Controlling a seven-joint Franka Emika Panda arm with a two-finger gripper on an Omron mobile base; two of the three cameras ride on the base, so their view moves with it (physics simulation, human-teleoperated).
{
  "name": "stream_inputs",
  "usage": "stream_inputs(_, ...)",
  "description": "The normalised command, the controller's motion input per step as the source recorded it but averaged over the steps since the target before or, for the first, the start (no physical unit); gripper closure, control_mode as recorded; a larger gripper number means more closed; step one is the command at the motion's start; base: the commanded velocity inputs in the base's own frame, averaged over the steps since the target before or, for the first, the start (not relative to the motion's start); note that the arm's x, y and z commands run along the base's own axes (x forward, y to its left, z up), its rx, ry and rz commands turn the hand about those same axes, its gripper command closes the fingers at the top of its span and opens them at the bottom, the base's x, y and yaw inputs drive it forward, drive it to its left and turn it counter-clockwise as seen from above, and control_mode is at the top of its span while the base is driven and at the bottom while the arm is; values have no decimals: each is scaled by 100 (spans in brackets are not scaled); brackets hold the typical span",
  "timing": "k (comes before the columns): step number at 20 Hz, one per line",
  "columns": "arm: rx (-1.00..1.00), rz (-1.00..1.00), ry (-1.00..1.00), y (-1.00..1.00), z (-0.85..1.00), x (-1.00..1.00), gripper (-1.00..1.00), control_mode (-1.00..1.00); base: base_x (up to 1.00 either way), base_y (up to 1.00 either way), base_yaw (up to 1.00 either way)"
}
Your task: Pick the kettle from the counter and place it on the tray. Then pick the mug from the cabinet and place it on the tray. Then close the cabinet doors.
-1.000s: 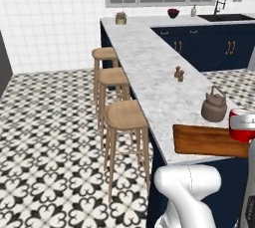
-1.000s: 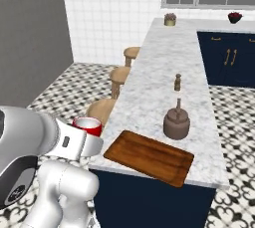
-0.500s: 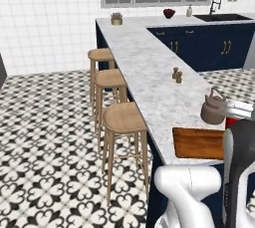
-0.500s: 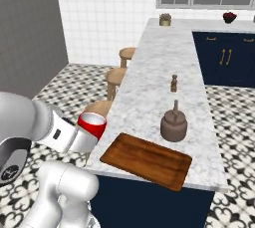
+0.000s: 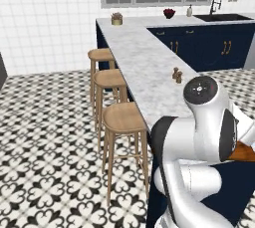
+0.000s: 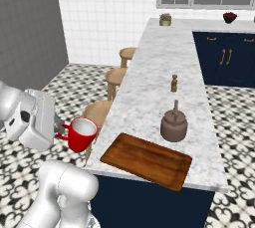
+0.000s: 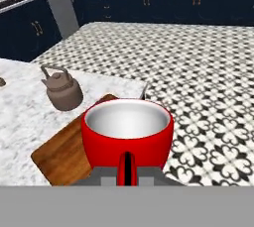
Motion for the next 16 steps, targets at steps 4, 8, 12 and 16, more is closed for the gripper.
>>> stream_inputs(4,0,-49,-1,4,-48,56,100,-100,0,0,0)
stream_inputs(8,-5,-28,-7,-3,-37,68,100,-100,0,0,0)
stream_inputs(12,-5,-15,-5,-5,-36,62,100,-100,0,0,0)
stream_inputs(16,0,-4,0,-20,-35,44,100,-100,0,0,0)
